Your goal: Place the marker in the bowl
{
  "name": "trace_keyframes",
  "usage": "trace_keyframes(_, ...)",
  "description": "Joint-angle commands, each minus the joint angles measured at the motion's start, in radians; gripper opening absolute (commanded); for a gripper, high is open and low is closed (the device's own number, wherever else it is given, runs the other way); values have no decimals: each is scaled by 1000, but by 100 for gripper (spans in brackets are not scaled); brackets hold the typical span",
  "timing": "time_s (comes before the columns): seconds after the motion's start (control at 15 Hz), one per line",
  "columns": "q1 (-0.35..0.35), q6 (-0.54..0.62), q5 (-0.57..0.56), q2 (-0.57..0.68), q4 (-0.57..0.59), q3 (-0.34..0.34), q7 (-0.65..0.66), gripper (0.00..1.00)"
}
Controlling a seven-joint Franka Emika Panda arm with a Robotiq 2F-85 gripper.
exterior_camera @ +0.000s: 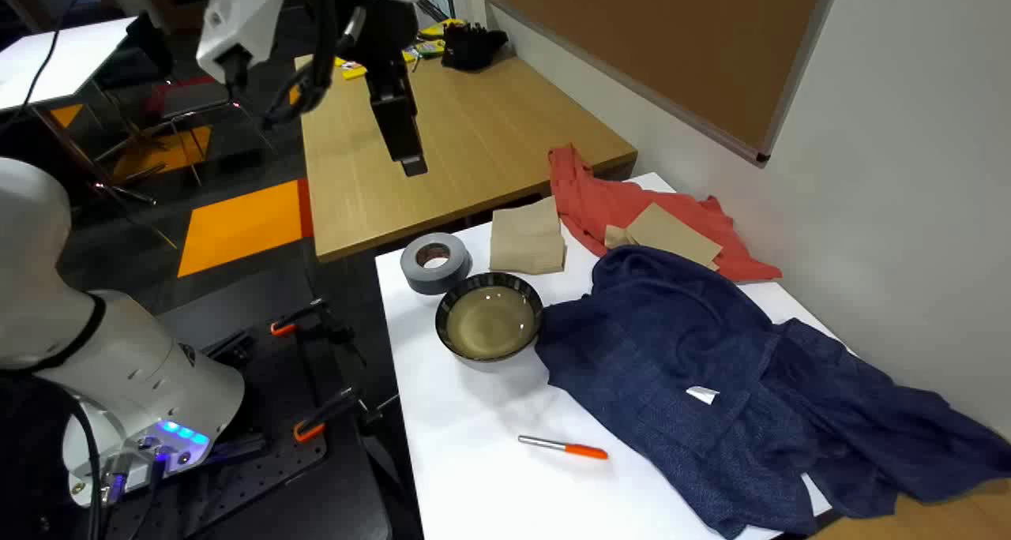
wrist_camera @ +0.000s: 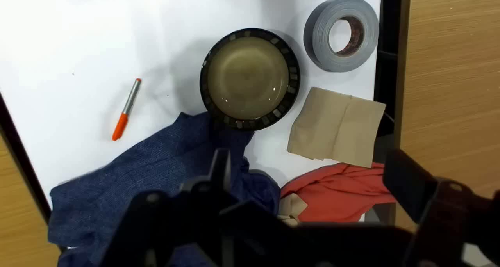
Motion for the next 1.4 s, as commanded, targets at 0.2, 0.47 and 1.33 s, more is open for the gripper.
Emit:
trace_keyframes(0.2, -27, -4, 12, 4, 3, 23, -11, 100)
trace_keyframes(0.47, -34, 33, 1, 9, -1, 32, 11, 100)
trace_keyframes(1.33, -120, 447, -85, 294, -9, 51, 206, 100)
